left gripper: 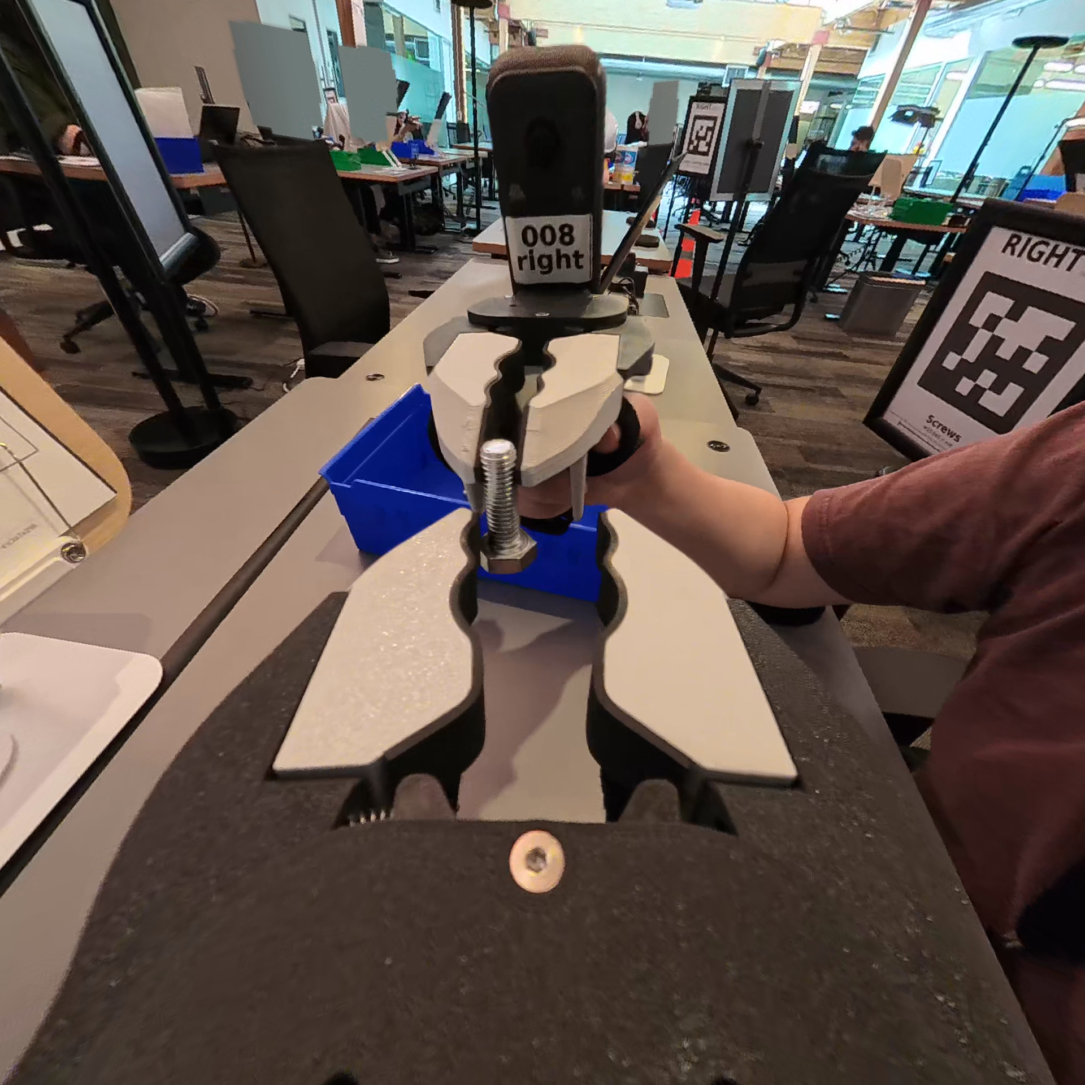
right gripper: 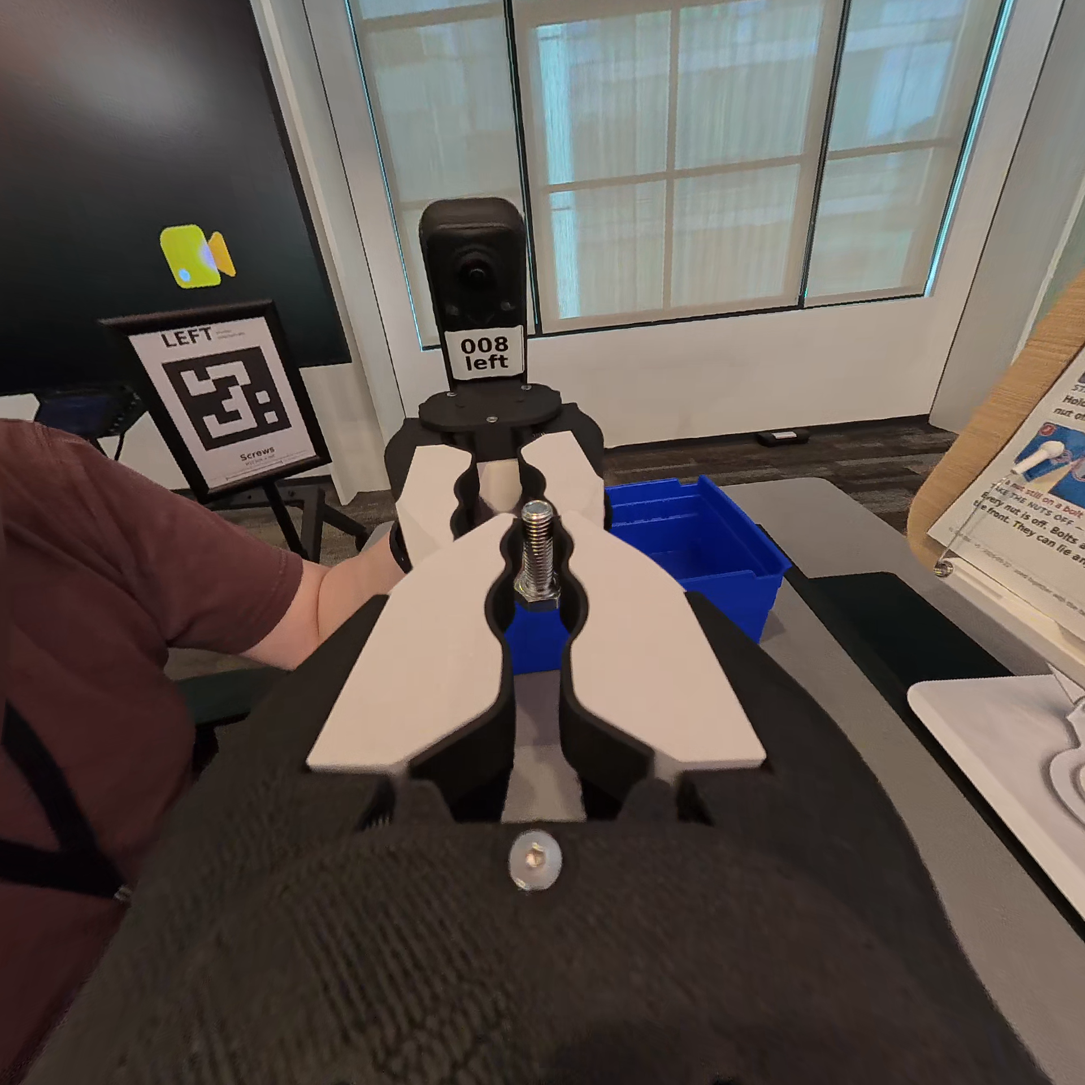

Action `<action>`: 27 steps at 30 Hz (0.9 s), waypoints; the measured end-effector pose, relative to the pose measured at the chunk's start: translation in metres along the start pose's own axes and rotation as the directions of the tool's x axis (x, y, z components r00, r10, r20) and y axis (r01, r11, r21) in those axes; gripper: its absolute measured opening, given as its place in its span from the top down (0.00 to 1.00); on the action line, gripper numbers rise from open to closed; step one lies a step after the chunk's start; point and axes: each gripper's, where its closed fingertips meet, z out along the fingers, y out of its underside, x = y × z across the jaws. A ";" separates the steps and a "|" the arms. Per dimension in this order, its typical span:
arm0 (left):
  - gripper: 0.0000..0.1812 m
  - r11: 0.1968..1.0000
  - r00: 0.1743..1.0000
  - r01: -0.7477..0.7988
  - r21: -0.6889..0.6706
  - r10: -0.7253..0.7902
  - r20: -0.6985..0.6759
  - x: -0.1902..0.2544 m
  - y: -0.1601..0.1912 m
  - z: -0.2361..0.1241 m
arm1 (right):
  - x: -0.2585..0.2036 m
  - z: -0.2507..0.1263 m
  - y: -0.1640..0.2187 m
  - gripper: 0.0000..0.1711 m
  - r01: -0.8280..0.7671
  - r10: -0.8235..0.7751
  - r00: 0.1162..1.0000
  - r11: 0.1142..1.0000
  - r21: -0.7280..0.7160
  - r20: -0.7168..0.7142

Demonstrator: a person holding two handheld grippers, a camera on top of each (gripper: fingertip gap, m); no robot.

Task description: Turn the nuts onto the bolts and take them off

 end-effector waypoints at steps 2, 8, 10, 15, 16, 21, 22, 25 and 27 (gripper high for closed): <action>0.77 1.000 0.998 -0.024 -0.018 0.025 0.049 -0.005 0.001 0.000 | -0.004 -0.001 -0.002 0.94 0.015 -0.015 1.000 1.000 0.008 0.020; 0.74 0.989 0.991 -0.107 -0.101 0.115 0.074 -0.003 0.018 0.016 | -0.012 -0.001 -0.007 0.94 0.036 -0.038 0.998 0.999 0.030 0.055; 0.77 0.993 0.994 -0.097 -0.070 0.101 0.050 0.001 0.015 0.020 | -0.014 0.000 -0.006 0.94 0.048 -0.050 0.996 0.998 0.029 0.069; 0.85 0.998 0.997 -0.061 -0.021 0.062 0.037 0.000 0.010 0.018 | -0.014 -0.001 -0.004 0.94 0.071 -0.073 0.994 0.997 0.029 0.076; 0.86 0.997 0.997 -0.067 -0.025 0.068 0.037 0.000 0.010 0.017 | -0.015 -0.001 -0.004 0.94 0.075 -0.077 0.994 0.997 0.029 0.082; 0.91 0.998 0.995 -0.069 0.012 0.070 -0.073 0.016 0.006 0.016 | -0.028 -0.003 -0.005 0.94 0.087 -0.093 0.981 0.995 0.043 0.172; 0.91 0.997 0.993 -0.078 0.006 0.079 -0.093 0.020 0.007 0.016 | -0.031 -0.003 -0.005 0.94 0.090 -0.097 0.977 0.995 0.047 0.192; 0.88 0.991 0.984 -0.130 -0.027 0.125 -0.123 0.028 0.013 0.019 | -0.037 -0.004 -0.006 0.94 0.088 -0.099 0.967 0.994 0.058 0.234; 0.88 0.987 0.978 -0.155 -0.031 0.149 -0.142 0.034 0.014 0.020 | -0.042 -0.005 -0.005 0.94 0.088 -0.101 0.959 0.994 0.057 0.266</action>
